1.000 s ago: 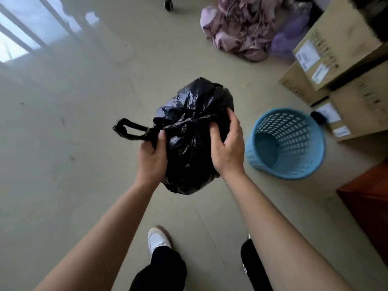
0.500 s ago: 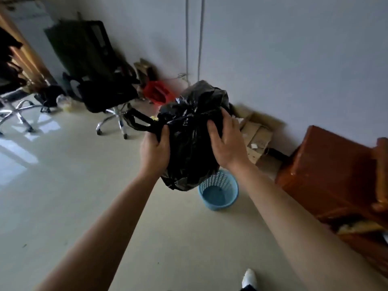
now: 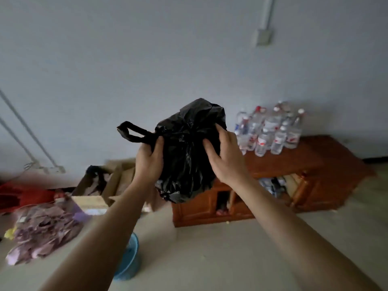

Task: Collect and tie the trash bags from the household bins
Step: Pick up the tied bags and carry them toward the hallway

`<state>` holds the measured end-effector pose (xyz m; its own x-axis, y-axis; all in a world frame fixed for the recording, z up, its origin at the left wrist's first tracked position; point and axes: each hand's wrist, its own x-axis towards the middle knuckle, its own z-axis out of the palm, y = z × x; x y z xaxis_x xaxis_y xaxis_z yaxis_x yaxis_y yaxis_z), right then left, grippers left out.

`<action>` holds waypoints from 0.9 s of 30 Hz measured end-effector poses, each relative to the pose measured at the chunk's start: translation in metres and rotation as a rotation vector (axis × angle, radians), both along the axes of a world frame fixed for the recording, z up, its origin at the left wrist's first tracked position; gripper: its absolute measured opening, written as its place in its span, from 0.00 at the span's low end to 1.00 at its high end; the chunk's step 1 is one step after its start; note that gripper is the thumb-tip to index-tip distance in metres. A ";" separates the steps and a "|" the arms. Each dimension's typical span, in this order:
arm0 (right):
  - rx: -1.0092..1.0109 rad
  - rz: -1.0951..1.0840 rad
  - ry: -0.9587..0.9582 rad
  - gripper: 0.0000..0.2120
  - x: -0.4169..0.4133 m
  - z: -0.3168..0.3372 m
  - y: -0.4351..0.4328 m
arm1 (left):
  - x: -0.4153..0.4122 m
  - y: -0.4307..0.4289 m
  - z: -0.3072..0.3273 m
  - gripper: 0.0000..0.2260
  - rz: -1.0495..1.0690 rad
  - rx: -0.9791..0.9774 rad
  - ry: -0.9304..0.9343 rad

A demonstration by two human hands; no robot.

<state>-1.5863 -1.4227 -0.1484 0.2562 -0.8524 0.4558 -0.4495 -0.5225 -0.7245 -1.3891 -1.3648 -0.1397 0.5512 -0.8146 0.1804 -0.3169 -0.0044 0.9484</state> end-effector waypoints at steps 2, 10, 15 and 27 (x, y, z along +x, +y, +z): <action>-0.001 -0.130 0.035 0.29 -0.095 0.002 -0.023 | -0.083 -0.043 0.004 0.22 -0.154 0.008 0.045; 0.044 -0.422 -0.038 0.28 -0.347 0.002 -0.105 | -0.334 -0.178 0.011 0.13 -0.570 0.005 0.113; 0.077 -0.573 -0.072 0.28 -0.475 -0.023 -0.160 | -0.473 -0.264 -0.012 0.11 -0.742 -0.025 0.083; 0.080 -1.150 -0.129 0.27 -0.826 0.028 -0.229 | -0.890 -0.440 0.019 0.13 -1.332 -0.030 0.170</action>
<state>-2.4127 -1.6522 -0.1201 -0.7331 -0.5790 0.3569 -0.5500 0.1961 -0.8118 -2.2790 -1.8050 -0.1210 -0.6351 -0.7415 0.2164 0.0570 0.2343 0.9705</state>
